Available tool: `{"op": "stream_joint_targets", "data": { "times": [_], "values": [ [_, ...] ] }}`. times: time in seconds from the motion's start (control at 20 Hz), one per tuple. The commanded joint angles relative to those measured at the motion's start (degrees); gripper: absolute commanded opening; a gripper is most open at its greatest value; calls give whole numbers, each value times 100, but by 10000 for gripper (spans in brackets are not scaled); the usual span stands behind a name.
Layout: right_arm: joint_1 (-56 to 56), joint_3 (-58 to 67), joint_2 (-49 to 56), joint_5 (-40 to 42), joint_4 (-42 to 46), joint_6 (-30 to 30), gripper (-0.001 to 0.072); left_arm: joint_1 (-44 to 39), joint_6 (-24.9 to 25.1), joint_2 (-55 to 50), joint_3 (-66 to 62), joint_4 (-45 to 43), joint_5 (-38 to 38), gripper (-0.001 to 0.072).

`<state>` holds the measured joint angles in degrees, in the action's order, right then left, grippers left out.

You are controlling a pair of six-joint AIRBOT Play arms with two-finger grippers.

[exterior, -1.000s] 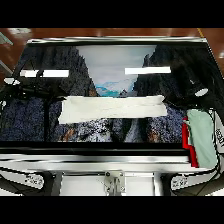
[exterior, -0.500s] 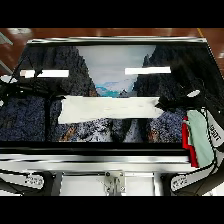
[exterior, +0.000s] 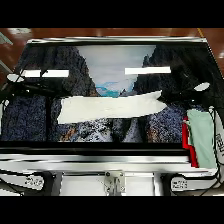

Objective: Fold the shirts.

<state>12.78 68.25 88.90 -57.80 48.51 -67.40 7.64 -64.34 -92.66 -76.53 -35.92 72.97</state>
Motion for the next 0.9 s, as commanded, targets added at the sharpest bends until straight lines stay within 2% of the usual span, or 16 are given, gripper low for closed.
{"op": "stream_joint_targets", "data": {
  "times": [0.0, 0.15, 0.45, 0.65, 0.85],
  "values": [
    [-9, 13, -741, -323, -48, -22, 58, -564, -289, -48, -2, -2, -752, 33],
    [-9, 13, -1272, -516, -48, -212, 58, -1156, -461, -179, -2, 0, -1255, 33],
    [-9, 13, -2011, -695, -81, -684, 58, -2162, -494, -570, -4, 232, -1558, 34],
    [-9, 13, -2291, -861, -192, -822, 58, -2522, -494, -697, -7, 791, -2072, 34],
    [-9, 13, -2465, -870, -229, -905, 58, -2717, -472, -791, -7, 1154, -2157, 34]
  ]
}}
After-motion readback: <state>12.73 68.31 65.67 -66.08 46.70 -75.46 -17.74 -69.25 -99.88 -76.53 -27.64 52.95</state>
